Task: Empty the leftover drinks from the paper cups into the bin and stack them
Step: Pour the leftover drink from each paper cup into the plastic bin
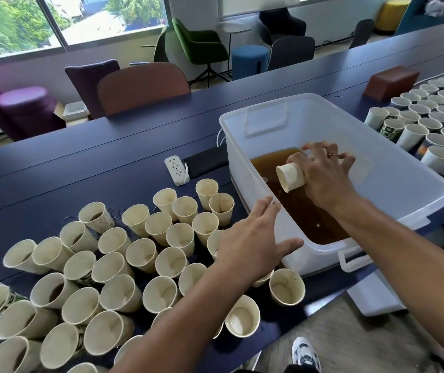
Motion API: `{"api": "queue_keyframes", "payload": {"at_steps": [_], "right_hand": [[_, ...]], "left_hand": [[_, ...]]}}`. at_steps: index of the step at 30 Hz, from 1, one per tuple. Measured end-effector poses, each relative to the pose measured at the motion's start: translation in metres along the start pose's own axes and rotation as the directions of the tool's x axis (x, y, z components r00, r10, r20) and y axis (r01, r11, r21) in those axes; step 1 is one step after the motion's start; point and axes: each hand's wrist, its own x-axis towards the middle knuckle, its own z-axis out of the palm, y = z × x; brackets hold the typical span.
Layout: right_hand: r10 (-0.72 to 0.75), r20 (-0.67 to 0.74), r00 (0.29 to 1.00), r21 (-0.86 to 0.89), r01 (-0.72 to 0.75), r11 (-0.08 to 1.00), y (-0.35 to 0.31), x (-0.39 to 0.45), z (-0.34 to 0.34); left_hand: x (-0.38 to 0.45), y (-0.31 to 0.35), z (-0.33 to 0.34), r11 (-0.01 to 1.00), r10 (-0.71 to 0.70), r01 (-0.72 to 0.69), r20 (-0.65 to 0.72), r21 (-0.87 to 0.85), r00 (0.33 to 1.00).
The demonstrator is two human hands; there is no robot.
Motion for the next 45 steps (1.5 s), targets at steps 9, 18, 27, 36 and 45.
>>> {"api": "queue_keyframes", "payload": {"at_steps": [9,18,27,36,45], "right_hand": [[0.006,0.013,1.000,0.007,-0.006,1.000,0.000,0.000,0.001],[0.007,0.030,1.000,0.004,-0.007,1.000,0.000,0.001,0.006],[0.049,0.077,0.996,0.066,-0.054,0.996,0.002,0.001,0.009],[0.281,0.167,0.945,0.458,-0.327,0.827,-0.007,0.010,-0.013],[-0.042,0.111,0.993,0.861,-0.075,0.503,-0.098,-0.004,-0.062]], "left_hand": [[0.000,0.000,0.002,1.000,-0.005,0.005,-0.007,-0.002,1.000],[-0.002,0.001,0.000,1.000,-0.007,0.007,-0.003,-0.022,1.000],[-0.001,0.000,0.001,0.999,0.009,-0.010,-0.024,-0.035,1.000],[-0.001,-0.016,-0.006,0.971,-0.010,-0.004,-0.057,-0.238,0.998],[-0.023,-0.056,-0.040,0.839,-0.251,0.032,-0.333,-0.544,0.909]]}}
